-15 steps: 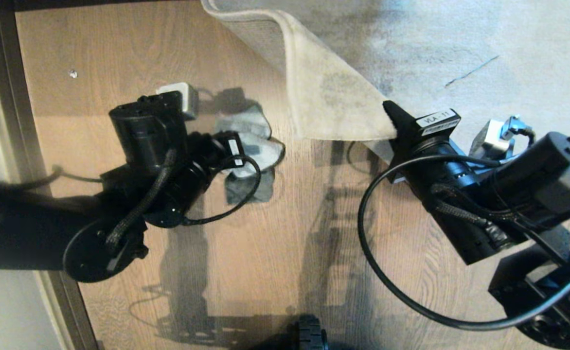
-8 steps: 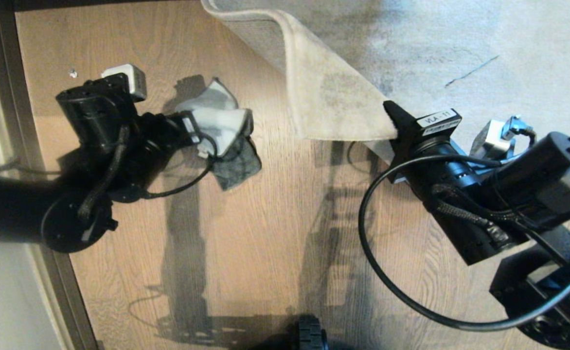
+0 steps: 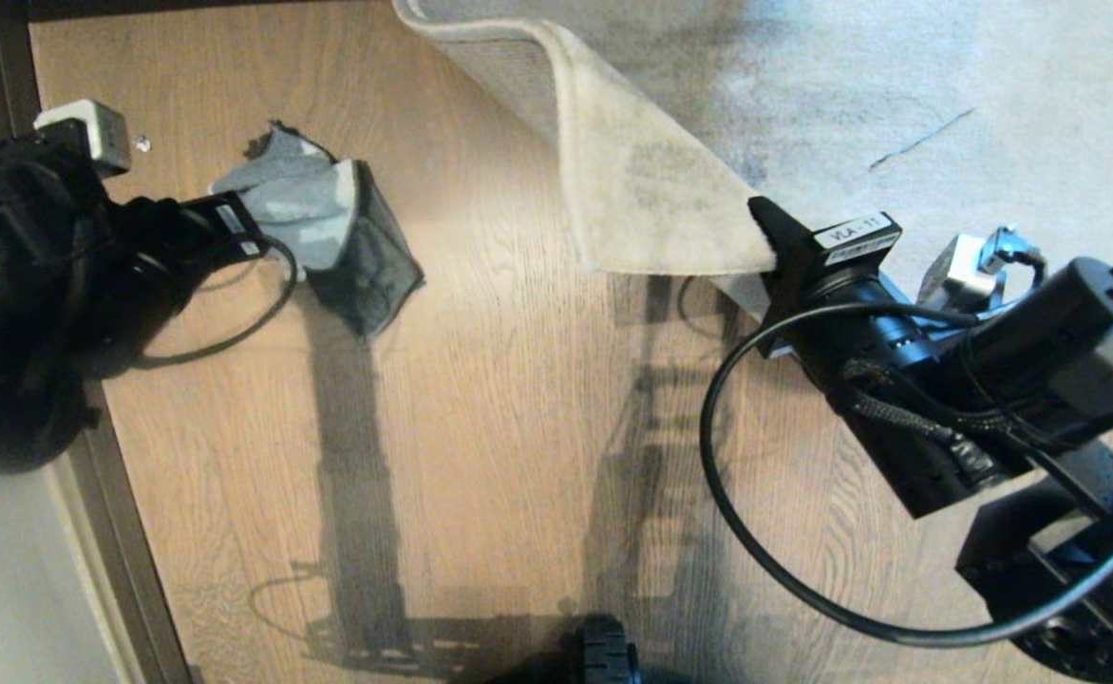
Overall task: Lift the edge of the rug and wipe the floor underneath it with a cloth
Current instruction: Wipe the floor under the carpet with a rag
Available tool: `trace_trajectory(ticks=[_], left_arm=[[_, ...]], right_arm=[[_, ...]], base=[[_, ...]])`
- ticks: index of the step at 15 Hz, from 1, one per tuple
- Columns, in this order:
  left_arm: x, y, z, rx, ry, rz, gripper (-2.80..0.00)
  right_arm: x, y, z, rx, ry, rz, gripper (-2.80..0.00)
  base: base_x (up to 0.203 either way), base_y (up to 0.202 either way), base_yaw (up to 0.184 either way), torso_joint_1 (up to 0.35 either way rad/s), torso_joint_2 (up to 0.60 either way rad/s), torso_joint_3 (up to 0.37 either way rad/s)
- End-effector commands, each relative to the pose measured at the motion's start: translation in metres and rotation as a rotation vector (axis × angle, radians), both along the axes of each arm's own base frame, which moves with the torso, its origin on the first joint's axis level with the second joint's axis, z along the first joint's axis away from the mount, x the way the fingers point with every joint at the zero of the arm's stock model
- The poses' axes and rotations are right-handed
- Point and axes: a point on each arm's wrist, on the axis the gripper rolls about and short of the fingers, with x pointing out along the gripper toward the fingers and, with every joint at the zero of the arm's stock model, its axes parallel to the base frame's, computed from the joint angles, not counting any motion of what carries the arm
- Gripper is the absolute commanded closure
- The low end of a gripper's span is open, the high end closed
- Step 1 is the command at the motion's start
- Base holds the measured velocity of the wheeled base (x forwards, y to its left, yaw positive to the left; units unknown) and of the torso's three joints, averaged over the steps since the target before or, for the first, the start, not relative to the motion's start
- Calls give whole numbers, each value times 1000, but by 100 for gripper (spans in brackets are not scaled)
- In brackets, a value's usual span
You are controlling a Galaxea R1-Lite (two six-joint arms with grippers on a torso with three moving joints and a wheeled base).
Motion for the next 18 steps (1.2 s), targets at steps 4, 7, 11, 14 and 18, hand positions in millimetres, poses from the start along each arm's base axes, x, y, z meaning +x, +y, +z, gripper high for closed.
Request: trace_trajectory(ticks=[4,7,11,14,18], left_arm=[[-51,24,-9,7,34,27,0],[-89,25,-29,11,91,4,0],[-137,22,-62,13,181,-43,0],[-161,20,-81,14,230,-97,0],[-174,-1,-94,36,266,-248,0]], right_arm=[[-3,-2,5,41,-36,5,0],[-3,-3,4,38,-31,7,0],[-4,-3,2,32,-25,8,0],[-5,-3,-1,23,-17,8,0],[-5,-3,-1,22,-18,8,0]], base=[[0,0,0,0,0,0],[0,0,0,0,0,0],[0,0,0,0,0,0],[0,0,0,0,0,0],[0,0,0,0,0,0]])
